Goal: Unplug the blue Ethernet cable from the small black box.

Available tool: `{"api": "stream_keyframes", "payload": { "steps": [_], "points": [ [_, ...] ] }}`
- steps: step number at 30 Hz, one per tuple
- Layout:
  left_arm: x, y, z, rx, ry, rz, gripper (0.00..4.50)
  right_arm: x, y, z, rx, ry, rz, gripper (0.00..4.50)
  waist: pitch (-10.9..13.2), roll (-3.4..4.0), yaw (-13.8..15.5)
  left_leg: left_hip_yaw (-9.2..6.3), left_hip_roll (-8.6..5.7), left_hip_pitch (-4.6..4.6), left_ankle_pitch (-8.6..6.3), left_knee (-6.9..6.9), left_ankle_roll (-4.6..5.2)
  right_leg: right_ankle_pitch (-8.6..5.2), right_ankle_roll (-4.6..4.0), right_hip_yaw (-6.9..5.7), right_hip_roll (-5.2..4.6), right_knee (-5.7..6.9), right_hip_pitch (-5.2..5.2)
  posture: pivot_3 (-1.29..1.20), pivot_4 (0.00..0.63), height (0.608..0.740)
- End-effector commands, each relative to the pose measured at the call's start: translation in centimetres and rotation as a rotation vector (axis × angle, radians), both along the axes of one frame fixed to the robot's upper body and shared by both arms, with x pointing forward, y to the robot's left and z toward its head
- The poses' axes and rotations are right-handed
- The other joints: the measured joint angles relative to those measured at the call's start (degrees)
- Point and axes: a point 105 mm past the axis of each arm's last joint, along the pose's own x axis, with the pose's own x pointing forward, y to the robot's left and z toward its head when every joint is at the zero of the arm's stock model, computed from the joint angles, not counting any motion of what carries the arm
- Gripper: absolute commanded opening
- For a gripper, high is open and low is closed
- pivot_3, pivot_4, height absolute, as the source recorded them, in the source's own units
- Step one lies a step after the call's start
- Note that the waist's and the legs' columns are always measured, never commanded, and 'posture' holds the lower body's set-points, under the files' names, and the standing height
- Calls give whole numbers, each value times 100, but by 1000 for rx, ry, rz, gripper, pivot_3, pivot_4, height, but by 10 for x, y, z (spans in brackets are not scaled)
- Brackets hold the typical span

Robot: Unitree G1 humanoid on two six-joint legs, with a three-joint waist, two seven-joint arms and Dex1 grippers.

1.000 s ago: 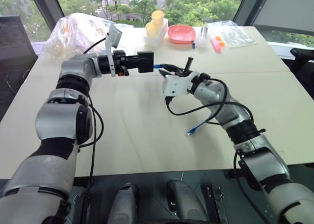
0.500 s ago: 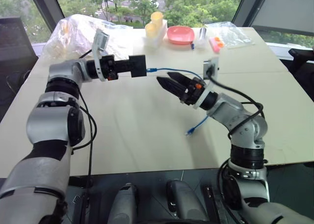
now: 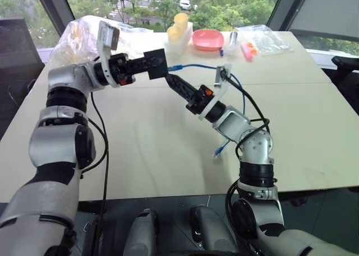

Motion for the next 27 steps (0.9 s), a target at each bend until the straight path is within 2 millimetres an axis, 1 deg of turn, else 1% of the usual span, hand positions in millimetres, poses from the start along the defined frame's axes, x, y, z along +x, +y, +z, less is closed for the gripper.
{"api": "stream_keyframes", "payload": {
  "steps": [1, 10, 11, 12, 13, 14, 19, 21, 23, 27],
  "points": [
    [-4, 2, 14, -14, -51, -16, 514, 2, -4, 16, 19, -74, -39, 4181, 0, 0, -1, 0, 0, 0, 0, 0, 0, 0, 0, 0, 0, 0, 0, 0, 150, 740],
    [-3, 0, 14, -7, -59, -14, 514, -2, 0, 16, 18, -93, -15, 4181, 0, 0, -1, 0, 0, -1, 0, 0, 0, 0, 0, 0, 1, 0, -1, 0, 150, 740],
    [-3, 0, 14, -7, -59, -14, 514, -2, 0, 16, 20, -93, -14, 3697, 0, 0, -1, 0, 0, 0, 0, 0, 0, 0, 0, 0, 1, 0, -1, 0, 150, 740],
    [-2, 0, 14, -6, -60, -14, 514, -2, 0, 16, 22, -94, -13, 3404, 0, 0, -1, 0, 0, 0, 0, 0, 0, 0, 0, 0, 1, 0, -1, 0, 150, 740],
    [-2, -1, 14, -6, -60, -13, 514, -2, 0, 17, 24, -94, -13, 2950, 0, 0, -1, 0, 0, 0, 0, 0, 0, 0, 0, 0, 1, 0, -1, 0, 150, 740],
    [-2, -1, 14, -6, -61, -13, 514, -3, 0, 17, 25, -94, -12, 2619, 0, 0, 0, 0, 0, -1, 0, 0, 0, 0, 0, 0, 1, 0, -1, 0, 150, 740],
    [-2, -2, 14, -4, -64, -14, 514, -4, 1, 17, 24, -97, -8, 2619, 0, 0, 0, 0, 0, -1, 0, 0, 0, 0, 0, 0, 1, 0, -1, 0, 150, 740],
    [-2, -3, 15, -4, -66, -15, 514, -5, 1, 17, 23, -98, -6, 2092, 0, 0, -1, 0, 0, -1, 0, 0, 0, 0, 0, 0, 1, 0, -1, 0, 150, 740],
    [-1, -3, 15, -4, -67, -14, 514, -5, 2, 15, 16, -96, -3, 1357, 0, 0, -2, 0, 0, -1, 0, -1, 0, 0, 0, 0, 1, 0, -1, 0, 150, 740],
    [-1, -2, 14, -1, -67, -9, 514, -6, 4, 14, 12, -98, 5, 1357, 0, 0, 0, 0, 0, -1, 0, 0, 0, 0, 0, 0, 1, 0, -1, 0, 150, 740]
  ]
}}
